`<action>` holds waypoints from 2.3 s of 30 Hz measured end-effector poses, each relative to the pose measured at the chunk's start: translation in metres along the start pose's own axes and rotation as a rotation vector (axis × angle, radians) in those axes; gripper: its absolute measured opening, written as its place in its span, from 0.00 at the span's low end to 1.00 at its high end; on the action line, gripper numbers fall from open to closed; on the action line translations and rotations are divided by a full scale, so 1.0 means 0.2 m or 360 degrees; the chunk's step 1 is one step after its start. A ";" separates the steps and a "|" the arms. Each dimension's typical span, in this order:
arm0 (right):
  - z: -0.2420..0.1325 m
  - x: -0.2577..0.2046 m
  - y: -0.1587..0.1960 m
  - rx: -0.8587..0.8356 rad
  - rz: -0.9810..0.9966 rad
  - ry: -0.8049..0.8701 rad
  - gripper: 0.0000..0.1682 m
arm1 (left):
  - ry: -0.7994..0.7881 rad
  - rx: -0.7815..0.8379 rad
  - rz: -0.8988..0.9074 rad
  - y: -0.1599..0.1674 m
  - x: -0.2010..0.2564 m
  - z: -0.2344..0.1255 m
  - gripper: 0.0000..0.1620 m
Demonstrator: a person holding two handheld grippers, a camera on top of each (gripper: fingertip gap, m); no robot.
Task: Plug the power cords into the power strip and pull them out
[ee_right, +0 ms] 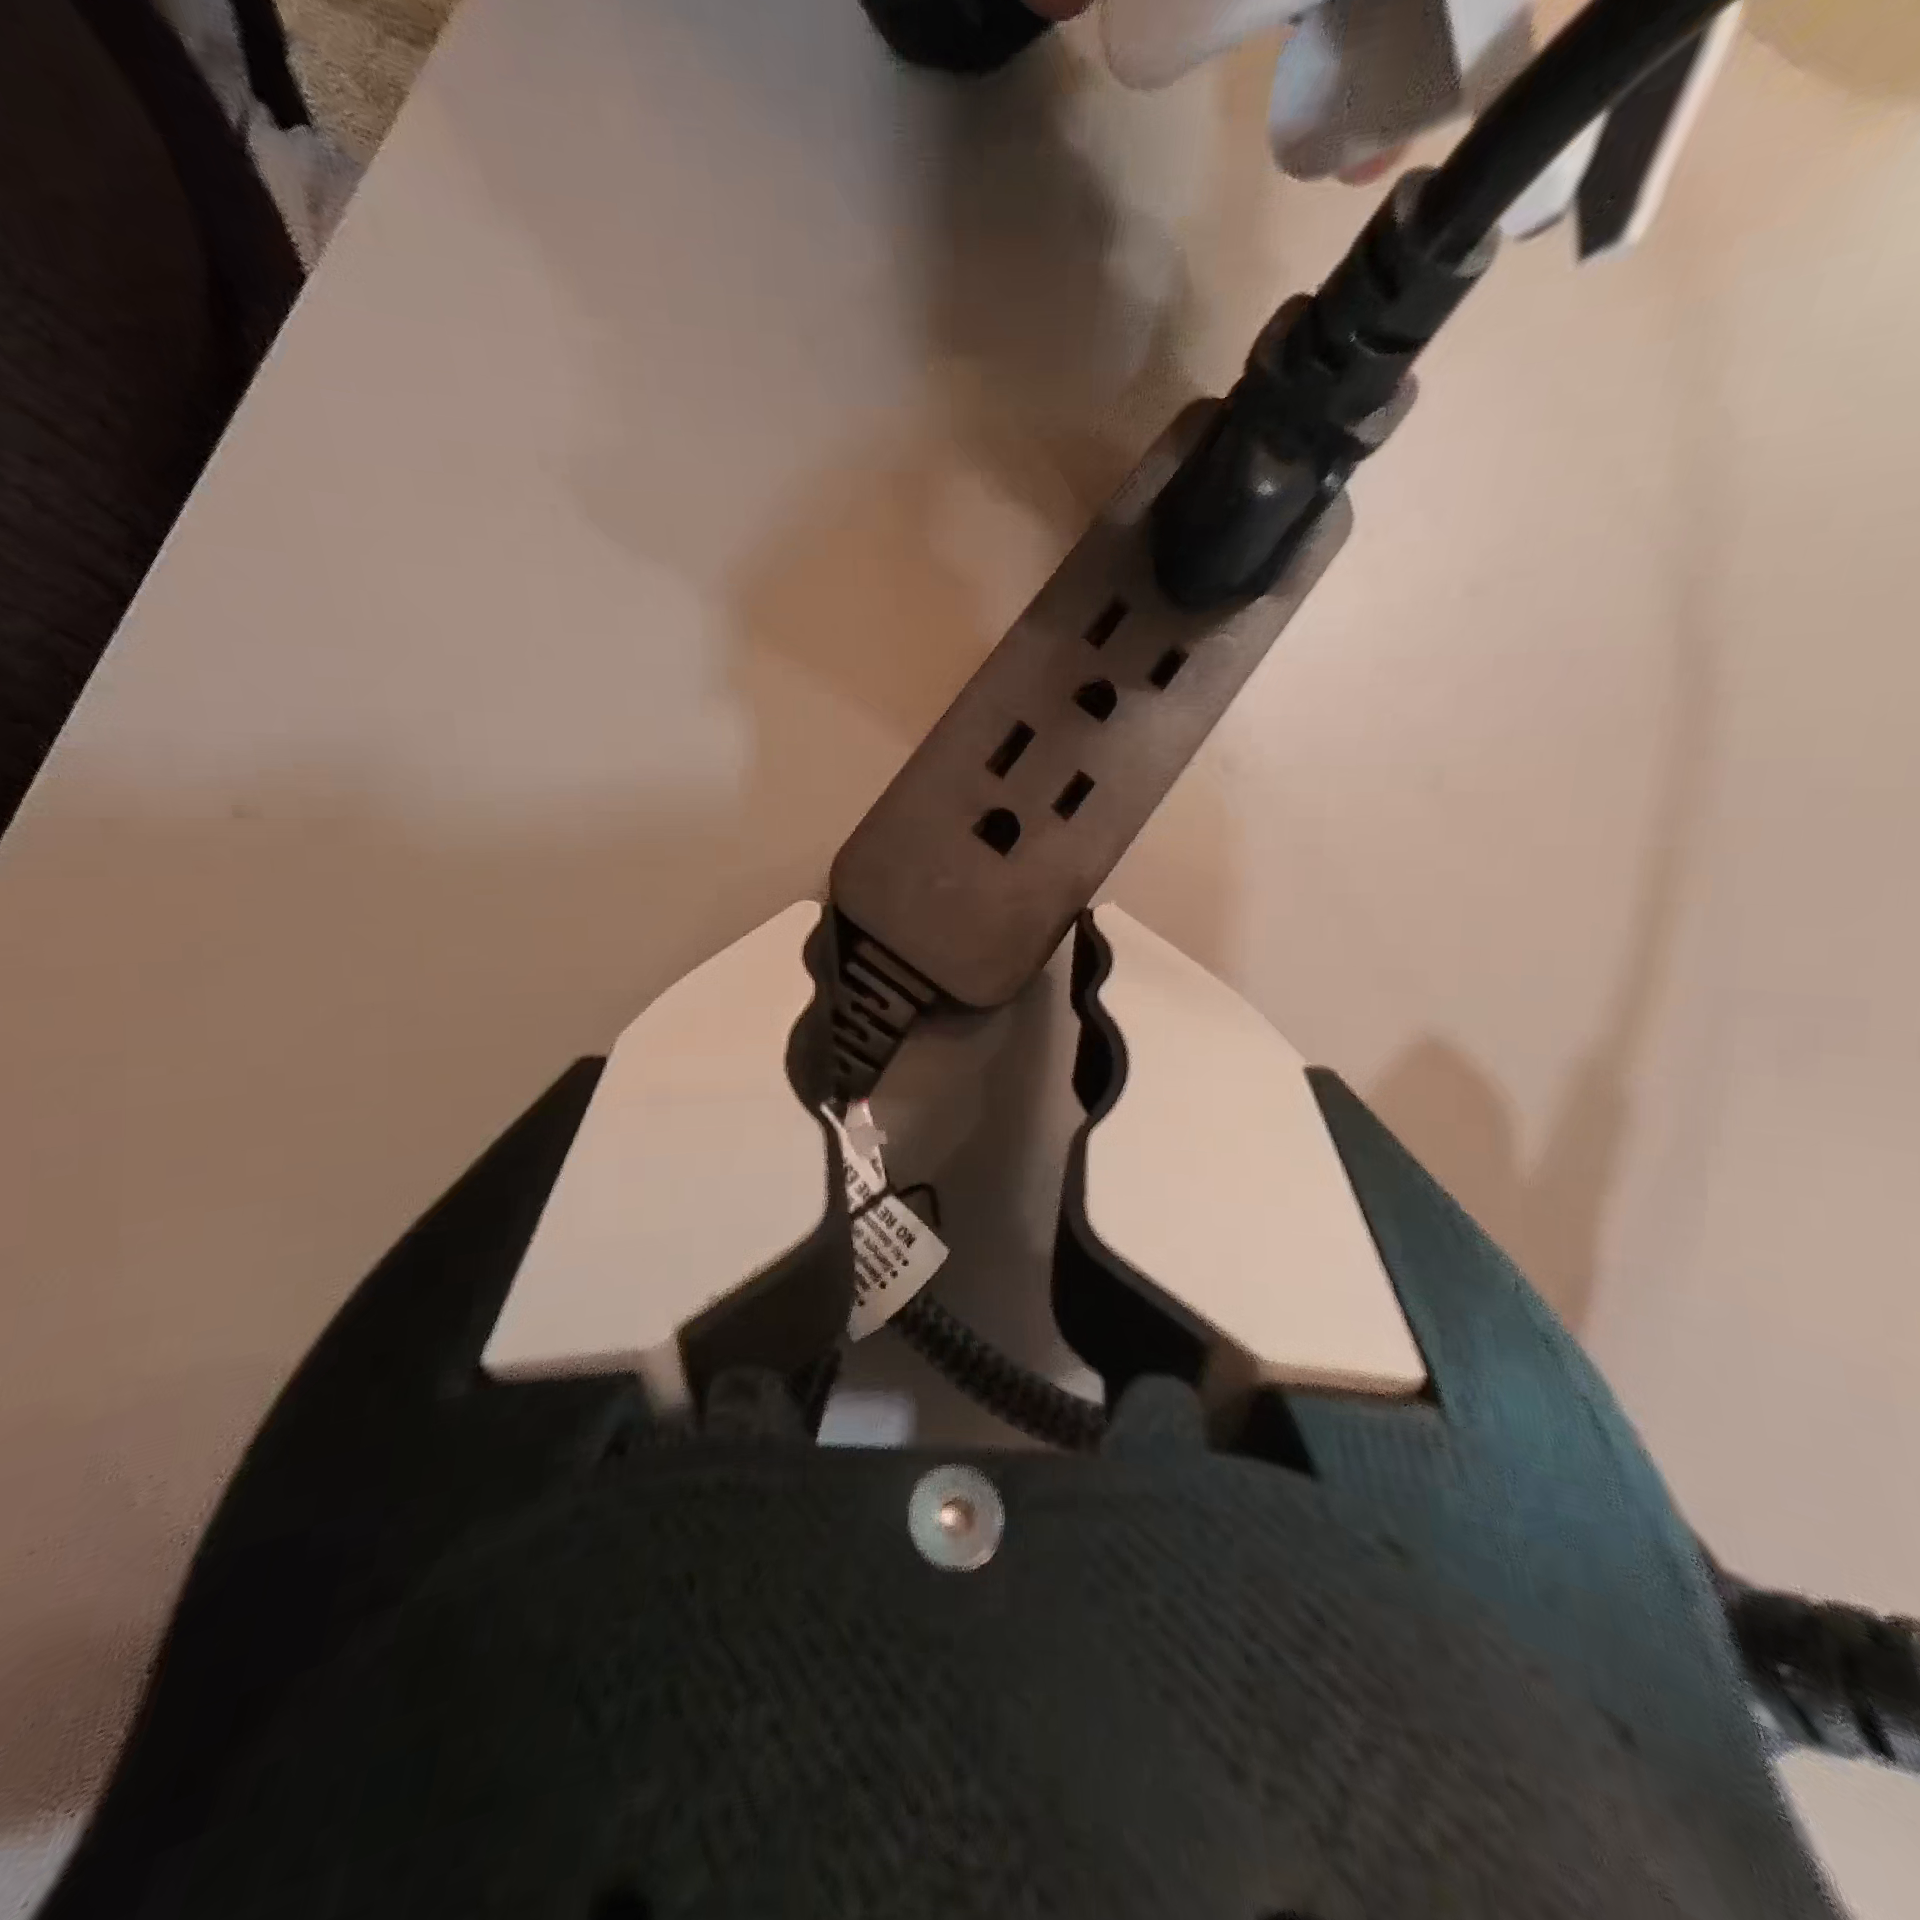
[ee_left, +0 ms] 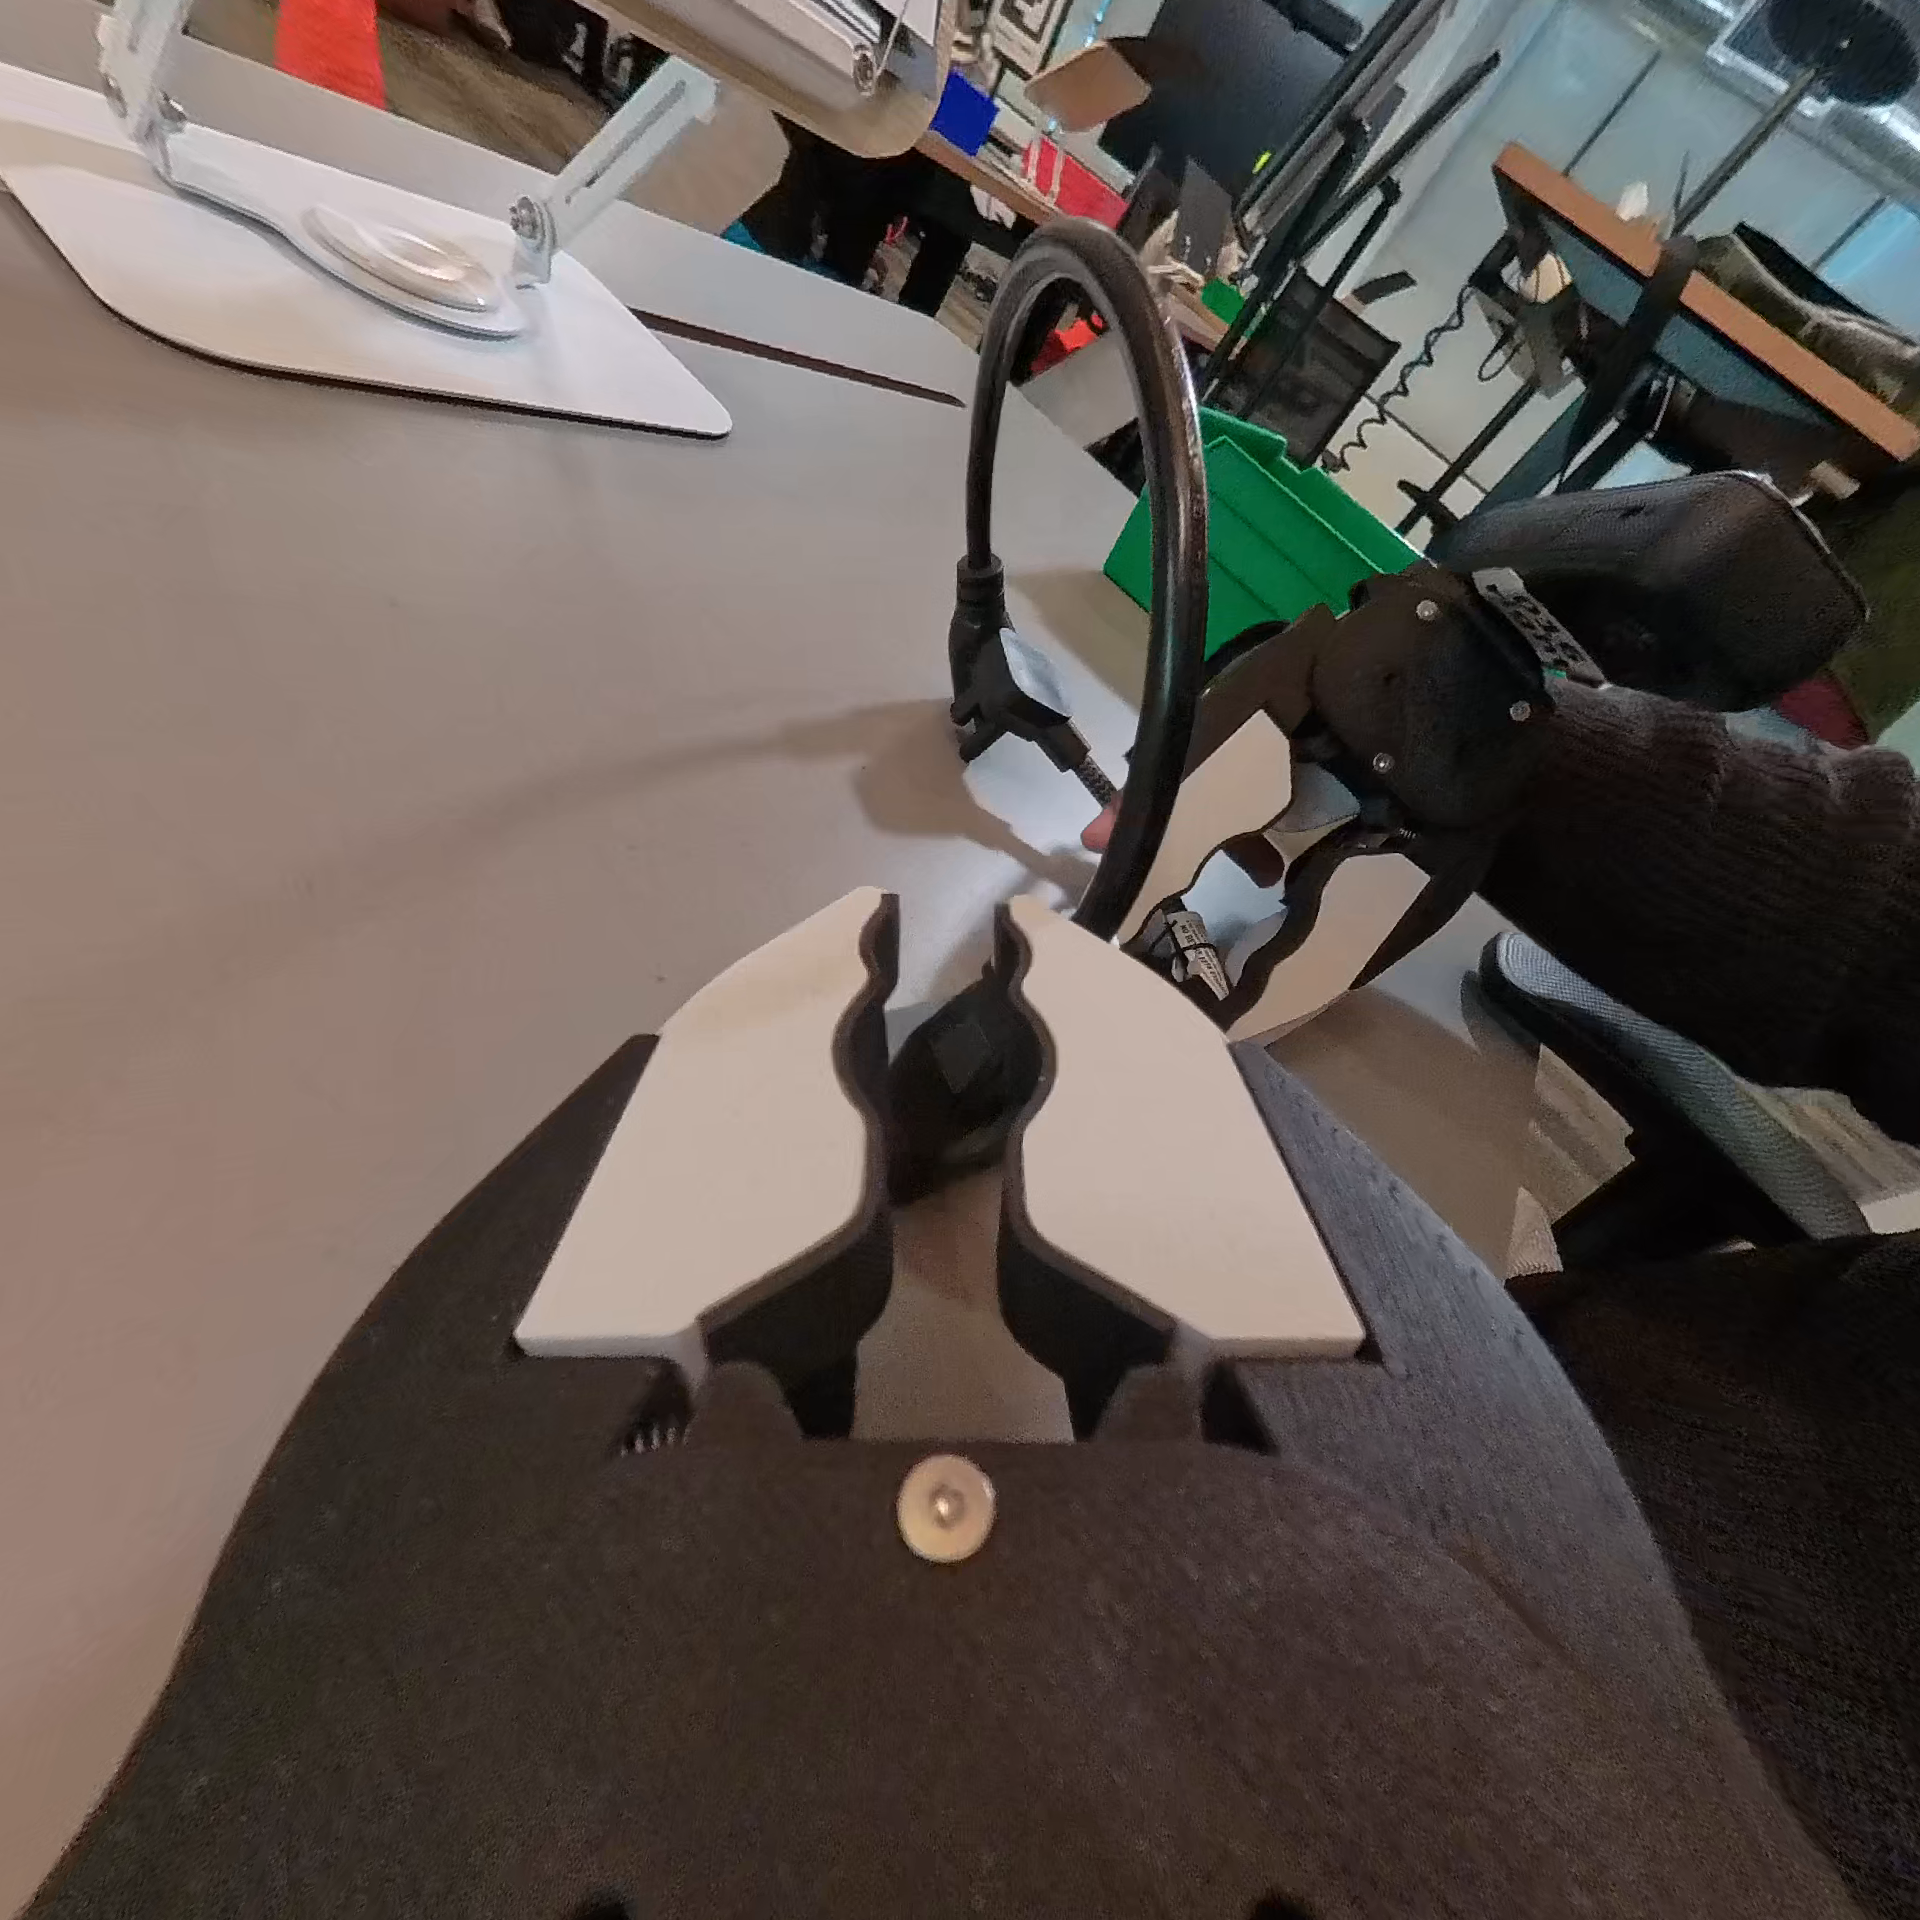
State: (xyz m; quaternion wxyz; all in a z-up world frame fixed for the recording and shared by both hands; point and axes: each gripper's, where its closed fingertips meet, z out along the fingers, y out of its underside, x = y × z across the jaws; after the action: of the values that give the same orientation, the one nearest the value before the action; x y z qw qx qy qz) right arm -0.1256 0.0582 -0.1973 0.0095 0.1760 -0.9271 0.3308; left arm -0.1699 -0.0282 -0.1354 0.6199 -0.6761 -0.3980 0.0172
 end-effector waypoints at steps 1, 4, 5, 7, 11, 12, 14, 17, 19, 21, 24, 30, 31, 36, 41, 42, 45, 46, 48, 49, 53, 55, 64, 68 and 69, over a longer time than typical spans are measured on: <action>0.00 0.00 0.00 -0.0015 -0.0027 -0.0021 0.26 | 0.0011 0.0006 0.0007 0.00 0.01 0.00 0.13; 0.00 -0.01 -0.01 -0.0042 -0.0138 -0.0098 0.26 | 0.0166 0.0050 0.0034 -0.03 0.08 -0.02 0.14; 0.00 -0.03 -0.02 -0.0017 -0.0185 -0.0125 0.26 | 0.0288 0.0100 0.0077 -0.06 0.13 -0.05 0.13; 0.01 -0.05 -0.03 0.0013 -0.0254 -0.0179 0.25 | 0.0399 0.0139 0.0108 -0.10 0.17 -0.10 0.22; 0.03 -0.02 -0.04 -0.0020 -0.0260 -0.0201 0.26 | 0.0599 0.0047 0.0061 -0.05 0.20 -0.15 0.61; 0.04 -0.02 -0.05 -0.0016 -0.0268 -0.0208 0.26 | 0.0571 -0.0062 0.0123 0.01 0.19 -0.13 0.62; 0.04 -0.02 -0.05 -0.0007 -0.0280 -0.0233 0.26 | 0.0484 -0.0336 0.0289 0.15 0.17 -0.09 0.62; 0.04 -0.03 -0.05 -0.0004 -0.0307 -0.0277 0.26 | 0.0482 -0.0587 0.0452 0.27 0.21 -0.04 0.59; 0.04 -0.04 -0.05 -0.0013 -0.0326 -0.0300 0.26 | 0.0430 -0.0725 0.0523 0.33 0.19 -0.03 0.51; 0.04 -0.04 -0.05 -0.0019 -0.0332 -0.0318 0.26 | 0.0289 -0.0901 0.0662 0.40 0.11 -0.03 0.36; 0.04 -0.04 -0.05 -0.0011 -0.0323 -0.0332 0.26 | 0.0229 -0.0918 0.0773 0.40 0.08 -0.04 0.29; -0.01 0.00 -0.04 -0.0048 -0.0165 -0.0253 0.30 | 0.0228 -0.0920 0.0759 0.40 0.07 -0.04 0.29; -0.05 0.03 -0.07 -0.0008 -0.0125 -0.0220 0.31 | 0.0226 -0.0920 0.0762 0.40 0.07 -0.04 0.29; -0.36 0.29 -0.48 0.0554 0.0041 -0.0027 0.20 | 0.0221 -0.0918 0.0769 0.40 0.07 -0.04 0.29; -0.36 0.65 -0.94 0.0607 -0.0139 0.0089 0.22 | 0.0201 -0.0917 0.0819 0.41 0.07 -0.04 0.29; -0.29 0.70 -1.02 0.0545 -0.0238 0.0081 0.22 | 0.0193 -0.0918 0.0840 0.41 0.07 -0.04 0.29; -0.04 0.83 -1.27 0.0351 -0.0531 0.0014 0.23 | 0.0135 -0.0916 0.0925 0.42 0.07 -0.03 0.30; 0.06 0.87 -1.34 0.0271 -0.0606 -0.0014 0.23 | 0.0111 -0.0916 0.0959 0.42 0.06 -0.03 0.30; 0.25 0.97 -1.45 0.0077 -0.0756 -0.0061 0.25 | 0.0071 -0.0914 0.1053 0.42 0.05 -0.03 0.31; 0.34 1.03 -1.48 -0.0051 -0.0838 -0.0065 0.27 | 0.0056 -0.0914 0.1094 0.42 0.05 -0.03 0.31; 0.57 1.36 -1.54 -0.0420 -0.1007 0.0037 0.30 | 0.0009 -0.0907 0.1160 0.43 0.04 -0.04 0.32; 0.58 1.54 -1.59 -0.0428 -0.0916 0.0089 0.29 | -0.0022 -0.0903 0.1163 0.43 0.02 -0.06 0.32; 0.61 2.04 -1.23 -0.0760 -0.0731 0.0261 0.25 | -0.0182 -0.0892 0.1072 0.42 -0.05 -0.16 0.32; 0.75 2.05 -1.17 -0.0779 -0.0978 0.0324 0.28 | -0.0200 -0.0895 0.1052 0.42 -0.06 -0.16 0.33; 0.80 2.06 -1.17 -0.0793 -0.1000 0.0336 0.30 | -0.0203 -0.0896 0.1046 0.42 -0.06 -0.16 0.34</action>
State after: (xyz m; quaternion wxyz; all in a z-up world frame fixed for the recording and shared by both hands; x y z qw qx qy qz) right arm -0.4192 -0.3401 -0.1235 0.2474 0.4077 -0.8740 0.0936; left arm -0.1181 -0.0540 -0.2049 0.3470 -0.9070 -0.1885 0.1461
